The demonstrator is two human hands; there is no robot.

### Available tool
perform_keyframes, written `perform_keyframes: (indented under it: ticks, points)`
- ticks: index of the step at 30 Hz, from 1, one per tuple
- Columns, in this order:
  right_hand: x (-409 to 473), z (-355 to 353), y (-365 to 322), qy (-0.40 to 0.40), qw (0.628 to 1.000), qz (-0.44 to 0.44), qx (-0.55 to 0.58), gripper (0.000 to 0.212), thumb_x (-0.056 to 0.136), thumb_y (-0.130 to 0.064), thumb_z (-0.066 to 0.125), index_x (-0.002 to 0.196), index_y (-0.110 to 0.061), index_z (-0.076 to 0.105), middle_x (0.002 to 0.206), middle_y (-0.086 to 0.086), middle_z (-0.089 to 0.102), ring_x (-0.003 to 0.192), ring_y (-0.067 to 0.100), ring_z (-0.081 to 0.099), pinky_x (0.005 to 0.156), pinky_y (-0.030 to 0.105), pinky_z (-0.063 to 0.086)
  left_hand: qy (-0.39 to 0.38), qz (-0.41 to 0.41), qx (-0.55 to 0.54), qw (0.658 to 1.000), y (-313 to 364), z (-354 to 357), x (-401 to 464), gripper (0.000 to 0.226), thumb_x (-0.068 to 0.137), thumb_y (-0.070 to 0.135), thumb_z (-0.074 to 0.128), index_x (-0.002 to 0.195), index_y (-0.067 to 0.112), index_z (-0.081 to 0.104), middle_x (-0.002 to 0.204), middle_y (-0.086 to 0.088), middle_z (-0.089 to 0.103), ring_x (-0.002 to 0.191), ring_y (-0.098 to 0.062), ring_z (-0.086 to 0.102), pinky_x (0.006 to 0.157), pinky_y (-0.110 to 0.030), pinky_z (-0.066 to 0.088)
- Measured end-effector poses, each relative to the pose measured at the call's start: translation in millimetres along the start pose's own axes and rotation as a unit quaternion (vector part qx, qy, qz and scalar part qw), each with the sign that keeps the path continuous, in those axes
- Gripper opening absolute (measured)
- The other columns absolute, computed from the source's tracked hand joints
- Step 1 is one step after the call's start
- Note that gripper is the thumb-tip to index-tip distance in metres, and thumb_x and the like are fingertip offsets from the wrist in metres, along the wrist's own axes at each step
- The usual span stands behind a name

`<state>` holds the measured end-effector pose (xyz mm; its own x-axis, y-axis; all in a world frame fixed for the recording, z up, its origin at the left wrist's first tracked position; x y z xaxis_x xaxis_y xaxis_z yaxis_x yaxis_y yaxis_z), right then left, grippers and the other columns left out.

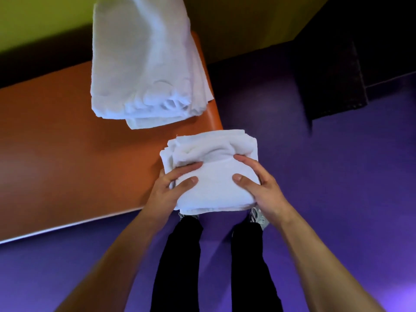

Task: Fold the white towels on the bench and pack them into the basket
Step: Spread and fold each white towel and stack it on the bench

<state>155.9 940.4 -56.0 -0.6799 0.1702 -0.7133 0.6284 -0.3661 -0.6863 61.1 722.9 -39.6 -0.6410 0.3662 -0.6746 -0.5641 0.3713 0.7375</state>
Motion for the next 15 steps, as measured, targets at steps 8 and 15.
perform_keyframes:
  ticks: [8, 15]
  points:
    - [8.9, -34.9, -13.9, -0.026, 0.997, -0.067, -0.034, 0.048, 0.087, -0.01, 0.077, 0.12, -0.044, 0.07, 0.128, -0.023, 0.065, 0.12, -0.002, 0.06, 0.096, 0.025, 0.052, 0.068, 0.029, -0.084, 0.994, 7.3, 42.9, -4.1, 0.035, 0.08, 0.016, 0.074, 0.114, 0.023, 0.077, 0.128, 0.008, 0.068, 0.122, -0.011, 0.061, 0.094, -0.025, 0.053]
    - [-23.9, -136.0, -60.7, 0.032, 0.991, -0.128, -0.002, 0.047, 0.089, -0.008, 0.074, 0.123, -0.039, 0.069, 0.126, -0.025, 0.066, 0.12, -0.003, 0.06, 0.092, 0.022, 0.052, 0.02, 0.071, -0.009, 0.997, 78.9, 143.8, 15.9, 0.032, 0.089, 0.007, 0.071, 0.115, 0.026, 0.075, 0.123, 0.019, 0.069, 0.123, -0.007, 0.06, 0.104, -0.039, 0.05]
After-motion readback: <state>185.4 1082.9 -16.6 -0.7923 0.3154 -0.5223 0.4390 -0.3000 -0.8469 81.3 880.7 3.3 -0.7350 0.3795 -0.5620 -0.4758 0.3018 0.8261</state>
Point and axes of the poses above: each hand's wrist, its own x-axis towards the middle knuckle, its own z-axis out of the palm, y = z × x, the point moved 1 cm from there along x, towards the middle knuckle
